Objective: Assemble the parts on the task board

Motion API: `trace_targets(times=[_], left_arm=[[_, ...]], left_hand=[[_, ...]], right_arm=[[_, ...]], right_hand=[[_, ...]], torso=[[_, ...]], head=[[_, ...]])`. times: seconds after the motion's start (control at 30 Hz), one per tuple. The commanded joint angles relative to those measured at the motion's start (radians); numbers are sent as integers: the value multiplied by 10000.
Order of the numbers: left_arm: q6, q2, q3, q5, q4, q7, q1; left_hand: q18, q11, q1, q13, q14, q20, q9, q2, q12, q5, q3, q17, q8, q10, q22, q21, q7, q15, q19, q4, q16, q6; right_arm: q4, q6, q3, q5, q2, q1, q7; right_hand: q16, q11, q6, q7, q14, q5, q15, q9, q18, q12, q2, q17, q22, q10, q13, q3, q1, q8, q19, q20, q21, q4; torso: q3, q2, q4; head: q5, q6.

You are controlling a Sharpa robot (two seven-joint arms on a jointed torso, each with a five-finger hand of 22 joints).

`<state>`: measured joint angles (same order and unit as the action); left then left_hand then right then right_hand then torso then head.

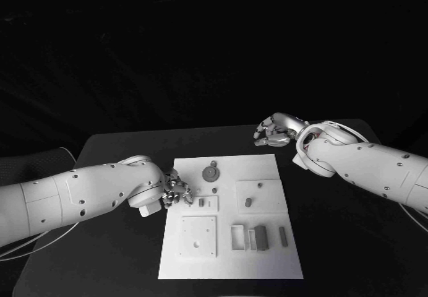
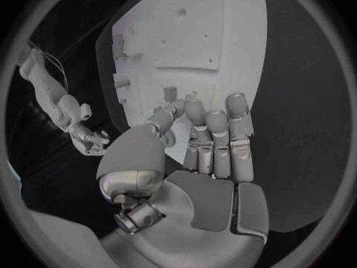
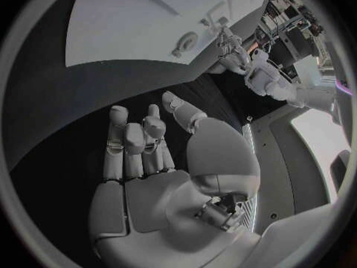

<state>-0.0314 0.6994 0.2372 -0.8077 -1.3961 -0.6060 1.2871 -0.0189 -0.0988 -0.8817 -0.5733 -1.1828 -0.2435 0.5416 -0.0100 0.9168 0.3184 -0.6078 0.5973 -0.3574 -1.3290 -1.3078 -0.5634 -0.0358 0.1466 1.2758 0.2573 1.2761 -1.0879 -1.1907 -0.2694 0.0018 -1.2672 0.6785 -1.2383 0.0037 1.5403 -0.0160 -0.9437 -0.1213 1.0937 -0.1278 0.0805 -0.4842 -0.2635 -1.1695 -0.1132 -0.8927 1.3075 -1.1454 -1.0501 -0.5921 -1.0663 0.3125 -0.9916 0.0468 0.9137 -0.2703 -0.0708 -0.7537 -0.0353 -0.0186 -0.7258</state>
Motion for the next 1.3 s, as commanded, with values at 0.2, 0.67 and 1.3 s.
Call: trace_targets(times=[0.2, 0.67, 1.3], left_arm=[[314, 3, -2, 146, 21, -75, -35], [334, -1, -2, 1, 79, -93, -142], [610, -112, -1, -690, 319, -148, -225]], left_hand=[[-150, -82, 70, -24, -38, -98, 628, -183, 88, 135, -254, -28, -2026, 7, -232, -100, 345, 121, -48, 274, 75, -469], [-159, -83, 112, -33, -35, -111, 599, -254, 128, 6, -314, -52, -2055, 15, -230, -187, 345, 137, -66, 301, 125, -448], [-169, -96, 108, -45, -52, -129, 593, -206, 184, 56, -359, -69, -2113, 1, -228, -270, 359, 165, -56, 305, 184, -457]], right_arm=[[-22, 120, 5, -14, 2, 4, 29], [-31, 147, 5, -14, 4, 4, 42], [-47, 161, 5, -14, 16, 4, 32]], right_hand=[[-52, 9, -2, -51, -4, -44, 53, -13, 18, 5, -3, 12, 165, 62, 5, -6, 71, -45, 59, 16, -67, 33], [-52, 9, -5, -51, -8, -44, 53, -17, 18, 4, 9, 13, 166, 62, 7, -14, 56, -47, 62, 15, -67, 26], [-51, 8, -5, -52, -12, -41, 53, -19, 18, 5, 4, 13, 167, 64, 8, -9, 64, -51, 64, 18, -67, 29]], torso=[[0, -2, 2], [-5, -6, 8], [2, 3, -1]], head=[[-10, -35], [-7, -98], [19, -128]])
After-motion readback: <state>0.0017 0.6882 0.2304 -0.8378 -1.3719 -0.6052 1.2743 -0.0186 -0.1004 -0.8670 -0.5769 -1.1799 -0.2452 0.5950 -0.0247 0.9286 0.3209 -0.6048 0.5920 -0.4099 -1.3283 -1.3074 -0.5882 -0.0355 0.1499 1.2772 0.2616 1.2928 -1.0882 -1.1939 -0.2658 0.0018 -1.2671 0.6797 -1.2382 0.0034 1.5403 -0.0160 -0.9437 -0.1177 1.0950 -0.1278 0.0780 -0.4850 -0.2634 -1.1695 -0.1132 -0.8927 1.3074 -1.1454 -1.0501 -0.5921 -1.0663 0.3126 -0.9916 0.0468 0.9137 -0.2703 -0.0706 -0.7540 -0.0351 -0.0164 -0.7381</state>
